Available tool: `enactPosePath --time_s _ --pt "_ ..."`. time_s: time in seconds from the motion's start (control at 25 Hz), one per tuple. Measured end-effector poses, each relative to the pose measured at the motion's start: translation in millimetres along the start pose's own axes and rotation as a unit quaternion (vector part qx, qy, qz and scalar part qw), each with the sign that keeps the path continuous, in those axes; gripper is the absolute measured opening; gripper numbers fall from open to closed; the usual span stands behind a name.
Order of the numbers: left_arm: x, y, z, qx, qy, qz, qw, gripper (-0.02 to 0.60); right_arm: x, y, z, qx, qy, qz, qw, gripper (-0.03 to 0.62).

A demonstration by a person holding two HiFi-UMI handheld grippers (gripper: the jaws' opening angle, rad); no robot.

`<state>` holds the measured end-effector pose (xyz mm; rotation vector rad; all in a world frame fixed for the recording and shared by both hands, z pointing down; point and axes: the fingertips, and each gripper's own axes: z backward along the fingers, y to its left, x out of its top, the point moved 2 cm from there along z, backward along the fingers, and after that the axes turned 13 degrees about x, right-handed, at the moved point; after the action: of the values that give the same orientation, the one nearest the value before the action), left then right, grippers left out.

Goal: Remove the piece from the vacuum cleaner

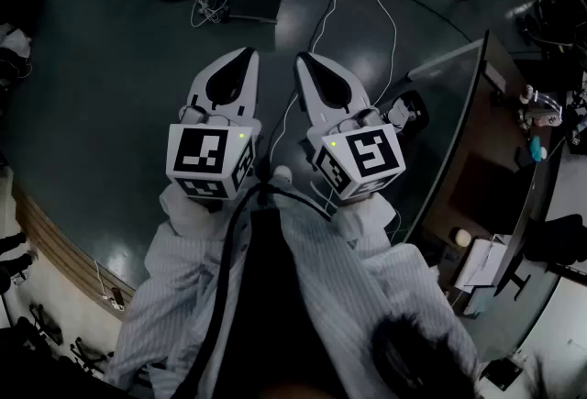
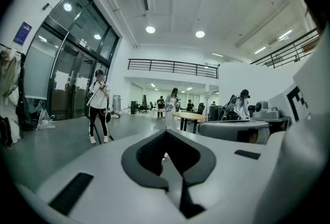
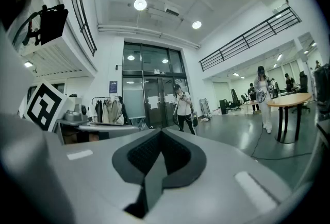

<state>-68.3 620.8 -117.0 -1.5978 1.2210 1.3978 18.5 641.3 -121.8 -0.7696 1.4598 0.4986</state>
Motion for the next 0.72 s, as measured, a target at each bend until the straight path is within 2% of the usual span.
enactPosePath --time_s 0.4,0.72 --pt "-4.8 -12.4 -9.5 0.000 0.000 0.001 1.0000 0.003 -2.3 -10.8 7.1 -0.006 0.000 0.006 1.000 -0.002" --pt "-10.1 -14.3 -33.8 0.037 0.003 -0.004 0.9993 0.003 -10.9 -43.9 13.5 0.003 -0.003 -0.016 1.000 0.000"
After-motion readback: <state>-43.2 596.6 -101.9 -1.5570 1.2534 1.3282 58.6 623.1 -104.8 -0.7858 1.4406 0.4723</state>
